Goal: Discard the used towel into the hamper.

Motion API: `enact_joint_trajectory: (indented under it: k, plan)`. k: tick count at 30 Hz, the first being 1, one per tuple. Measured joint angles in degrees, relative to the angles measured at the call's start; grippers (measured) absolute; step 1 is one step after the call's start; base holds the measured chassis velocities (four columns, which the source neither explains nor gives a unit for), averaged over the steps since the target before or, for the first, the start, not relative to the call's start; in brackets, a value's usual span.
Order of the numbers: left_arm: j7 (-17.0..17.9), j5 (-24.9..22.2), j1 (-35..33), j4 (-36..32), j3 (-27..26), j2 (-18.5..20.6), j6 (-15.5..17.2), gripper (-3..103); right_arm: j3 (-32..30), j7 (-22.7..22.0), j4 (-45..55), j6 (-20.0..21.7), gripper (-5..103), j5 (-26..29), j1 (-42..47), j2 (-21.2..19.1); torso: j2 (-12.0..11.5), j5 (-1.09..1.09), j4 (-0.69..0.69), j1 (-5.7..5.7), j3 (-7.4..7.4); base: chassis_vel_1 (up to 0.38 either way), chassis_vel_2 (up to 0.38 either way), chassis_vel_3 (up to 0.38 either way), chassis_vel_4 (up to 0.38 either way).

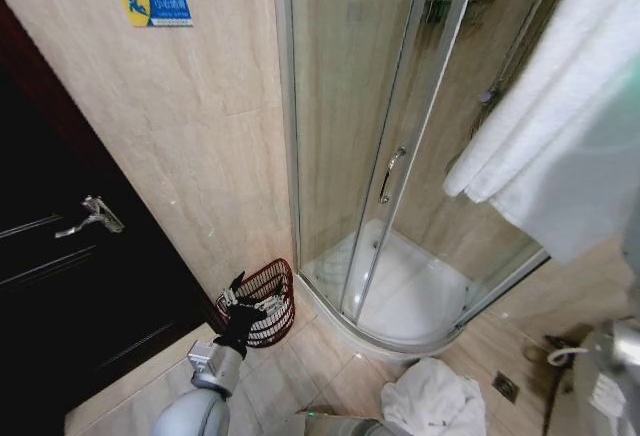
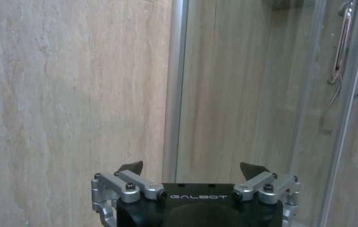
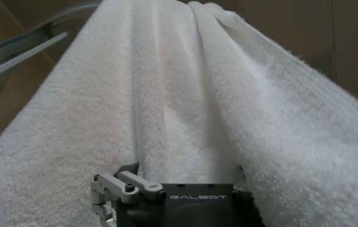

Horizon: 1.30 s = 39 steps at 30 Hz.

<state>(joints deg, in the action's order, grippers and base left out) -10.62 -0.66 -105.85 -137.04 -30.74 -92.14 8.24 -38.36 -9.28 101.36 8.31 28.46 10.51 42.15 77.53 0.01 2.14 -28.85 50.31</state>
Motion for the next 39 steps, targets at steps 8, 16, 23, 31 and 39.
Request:
enact_joint_trajectory:
  k: [8,16,23,31,39]
  plan:
    - [0.00,0.00,0.00,0.00,0.00,0.00,0.00,100,3.73,-0.57,0.29,3.51,100,10.40,-1.09,-0.33,0.00,-0.01,0.03,0.00,0.00,0.000,0.000,0.000,0.000]
    - [0.00,0.00,0.00,0.00,0.00,0.00,0.00,100,6.56,0.18,0.54,4.18,77,14.50,-2.97,-0.38,0.00,-0.01,0.02,0.00,0.00,0.000,0.000,0.000,0.000]
    - [0.00,0.00,0.00,0.00,0.00,0.00,0.00,100,5.86,0.12,2.75,4.24,61,15.89,-1.77,-0.86,0.00,-0.01,0.02,0.00,0.00,0.000,0.000,0.000,0.000]
    - [0.00,0.00,0.00,0.00,0.00,0.00,0.00,100,3.27,-0.18,5.71,3.92,37,17.14,1.70,-1.87,0.00,-0.01,0.02,0.00,0.00,0.000,0.000,0.000,0.000]
    - [0.00,0.00,0.00,0.00,0.00,0.00,0.00,100,2.43,0.09,6.44,2.91,18,17.91,2.97,-2.82,0.00,-0.01,0.02,0.00,0.00,0.000,0.000,0.000,0.000]
